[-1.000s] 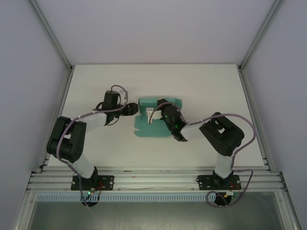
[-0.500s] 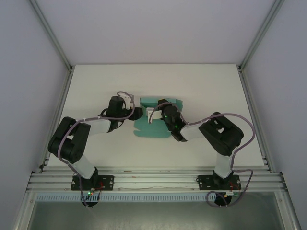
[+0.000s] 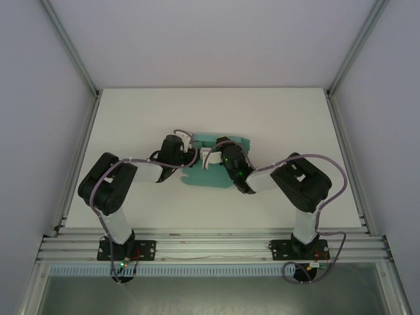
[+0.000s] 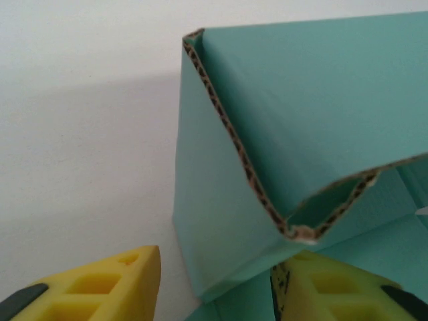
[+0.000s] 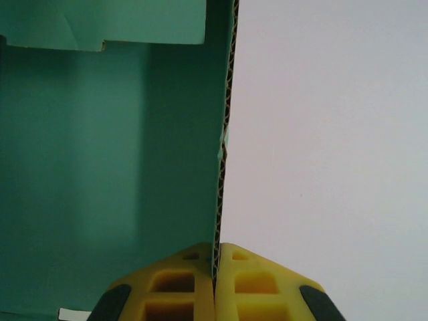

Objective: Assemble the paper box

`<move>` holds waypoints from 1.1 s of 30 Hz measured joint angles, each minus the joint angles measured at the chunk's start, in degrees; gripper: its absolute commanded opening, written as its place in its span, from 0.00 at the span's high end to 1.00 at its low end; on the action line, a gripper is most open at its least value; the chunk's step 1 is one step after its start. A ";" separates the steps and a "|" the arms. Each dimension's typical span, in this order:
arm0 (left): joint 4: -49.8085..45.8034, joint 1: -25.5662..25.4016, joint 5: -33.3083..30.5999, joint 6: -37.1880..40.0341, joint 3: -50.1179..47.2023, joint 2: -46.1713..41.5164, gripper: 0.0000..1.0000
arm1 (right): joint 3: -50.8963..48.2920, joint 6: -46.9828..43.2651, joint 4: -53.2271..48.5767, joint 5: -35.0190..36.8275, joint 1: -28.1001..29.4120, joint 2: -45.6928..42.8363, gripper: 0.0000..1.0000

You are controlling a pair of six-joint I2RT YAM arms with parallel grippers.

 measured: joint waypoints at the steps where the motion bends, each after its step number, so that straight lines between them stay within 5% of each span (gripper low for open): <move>1: 0.31 -0.11 -0.44 0.02 0.04 0.15 0.60 | 0.02 0.15 -0.11 0.00 0.00 0.00 1.00; 11: 2.71 -0.42 -3.69 0.28 2.19 2.10 0.71 | 0.92 2.29 -2.27 0.02 0.00 0.00 1.00; 22: 5.03 -2.99 -10.71 4.50 2.99 3.82 0.99 | 1.16 7.23 -5.62 0.70 -0.07 -1.49 0.94; 24: 5.77 -3.65 -11.74 5.03 2.99 4.13 1.00 | 1.16 9.05 -7.93 0.76 -0.07 -2.78 0.86; 28: 7.04 -4.15 -12.15 6.01 2.97 4.28 1.00 | 1.09 14.29 -13.22 -0.74 0.13 -6.25 0.52; 31: 8.11 -4.48 -12.13 6.08 2.36 4.28 1.00 | 0.39 18.95 -17.14 -1.51 0.22 -10.56 0.00; 33: 9.01 -4.52 -12.11 6.23 1.44 4.22 1.00 | 0.17 23.43 -21.53 -2.23 0.22 -14.75 0.00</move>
